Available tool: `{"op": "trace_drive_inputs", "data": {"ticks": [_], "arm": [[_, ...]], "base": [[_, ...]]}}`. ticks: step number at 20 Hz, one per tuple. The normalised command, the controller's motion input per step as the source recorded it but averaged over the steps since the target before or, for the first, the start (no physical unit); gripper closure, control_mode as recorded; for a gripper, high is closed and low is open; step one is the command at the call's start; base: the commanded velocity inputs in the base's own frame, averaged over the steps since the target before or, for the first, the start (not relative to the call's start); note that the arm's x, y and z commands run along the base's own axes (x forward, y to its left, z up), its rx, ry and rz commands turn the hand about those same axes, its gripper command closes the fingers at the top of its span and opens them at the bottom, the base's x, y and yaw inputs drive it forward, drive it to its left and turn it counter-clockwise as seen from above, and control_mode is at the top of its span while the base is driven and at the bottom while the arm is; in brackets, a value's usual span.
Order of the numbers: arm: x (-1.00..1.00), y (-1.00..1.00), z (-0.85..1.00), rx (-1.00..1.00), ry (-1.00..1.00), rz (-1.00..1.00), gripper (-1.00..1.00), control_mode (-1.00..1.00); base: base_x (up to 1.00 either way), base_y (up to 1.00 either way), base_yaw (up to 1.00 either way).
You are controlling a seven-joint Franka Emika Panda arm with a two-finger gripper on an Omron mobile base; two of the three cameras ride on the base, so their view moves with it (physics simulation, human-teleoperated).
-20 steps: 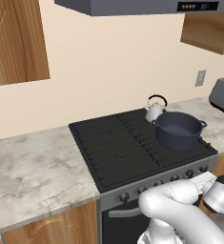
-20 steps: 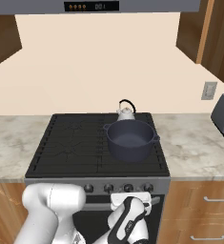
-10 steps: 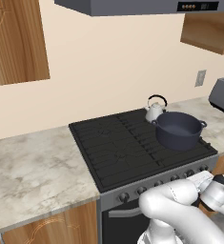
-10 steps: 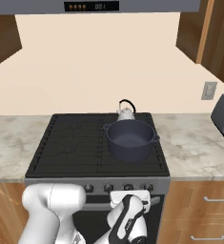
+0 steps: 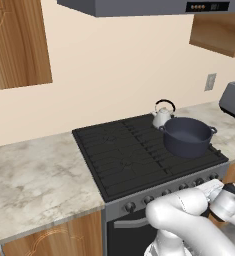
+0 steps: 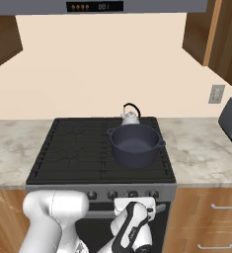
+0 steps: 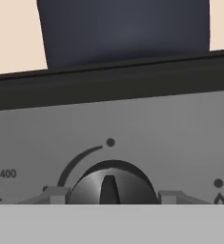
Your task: Pick the kettle from the cabinet and place it on a stove burner. Then pick the pot from the counter and place it on another stove burner. Finally, turn both burners on.
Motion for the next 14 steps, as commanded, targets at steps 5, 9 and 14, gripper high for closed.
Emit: {"op": "trace_drive_inputs", "data": {"ticks": [5, 9, 14], "arm": [[-0.03, 0.00, 0.00, -0.17, 0.00, 0.00, 1.00, -1.00], [-0.08, 0.00, 0.01, -0.27, -0.01, 0.00, 1.00, -1.00], [-0.08, 0.00, 0.01, -0.28, -0.03, 0.00, 1.00, -1.00]], "base": [[0.00, 0.00, 0.00], [0.00, 0.00, 0.00], [0.00, 0.00, 0.00]]}}
